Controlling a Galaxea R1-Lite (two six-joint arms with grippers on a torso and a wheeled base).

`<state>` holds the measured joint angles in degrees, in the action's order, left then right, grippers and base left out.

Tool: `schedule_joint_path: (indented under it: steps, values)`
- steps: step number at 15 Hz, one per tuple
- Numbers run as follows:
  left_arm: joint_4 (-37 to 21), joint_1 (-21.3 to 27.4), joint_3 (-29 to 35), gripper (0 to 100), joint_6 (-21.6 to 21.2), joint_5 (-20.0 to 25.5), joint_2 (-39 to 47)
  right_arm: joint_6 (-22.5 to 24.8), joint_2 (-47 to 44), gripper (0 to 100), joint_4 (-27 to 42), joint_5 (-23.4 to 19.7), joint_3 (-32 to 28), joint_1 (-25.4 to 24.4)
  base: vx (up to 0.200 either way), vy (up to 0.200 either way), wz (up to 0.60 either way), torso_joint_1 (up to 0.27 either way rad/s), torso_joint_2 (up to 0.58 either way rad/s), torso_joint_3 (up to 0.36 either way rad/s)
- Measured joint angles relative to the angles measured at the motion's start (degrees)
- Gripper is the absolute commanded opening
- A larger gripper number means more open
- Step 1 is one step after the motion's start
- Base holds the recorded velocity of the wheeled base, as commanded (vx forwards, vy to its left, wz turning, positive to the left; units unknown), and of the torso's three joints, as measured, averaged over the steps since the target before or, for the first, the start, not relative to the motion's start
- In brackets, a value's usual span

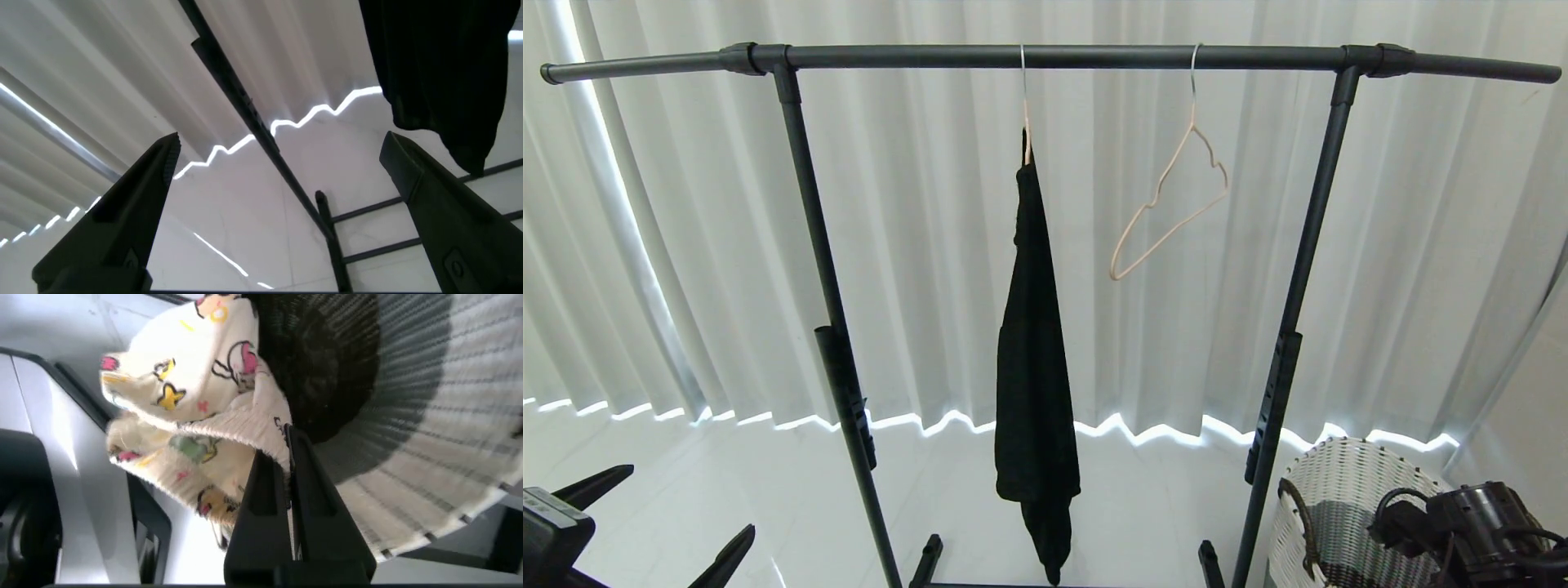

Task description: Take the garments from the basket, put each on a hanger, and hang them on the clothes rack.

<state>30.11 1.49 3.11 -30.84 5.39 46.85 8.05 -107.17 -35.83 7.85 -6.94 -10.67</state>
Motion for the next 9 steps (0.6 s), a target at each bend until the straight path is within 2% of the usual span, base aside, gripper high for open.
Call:
schedule_joint_path:
  steps: [2, 3, 5, 8, 9]
  values:
    - [0.0, 0.1, -0.5, 100, -0.9, 0.6, 0.2, 0.1, 4.7, 0, 6.8, 1.1, -1.1, -0.7, 0.000, 0.000, 0.00, 0.000, 0.00, 0.000]
    - [-0.1, 0.1, -0.7, 100, -0.9, 0.8, 0.2, 0.1, 7.8, 0, 13.4, 1.2, -2.9, -1.0, 0.000, 0.000, 0.00, 0.000, 0.00, 0.000]
    - [-0.2, 0.0, -1.2, 100, -1.0, 0.9, 0.3, 0.0, 14.8, 0, 31.1, 1.3, -10.8, -1.9, 0.000, 0.000, 0.00, 0.000, 0.00, 0.000]
    - [-0.1, 0.1, -1.4, 100, -1.1, 1.7, 0.4, -0.1, 23.6, 0, 47.4, 1.6, -25.1, -4.2, 0.000, 0.000, 0.00, 0.000, 0.00, 0.000]
    - [-0.1, 0.1, -1.5, 100, -1.1, 1.7, 0.5, -0.1, 25.9, 0, 53.4, 1.6, -30.3, -5.5, -0.200, 0.000, 0.00, 0.007, 0.00, -0.002]
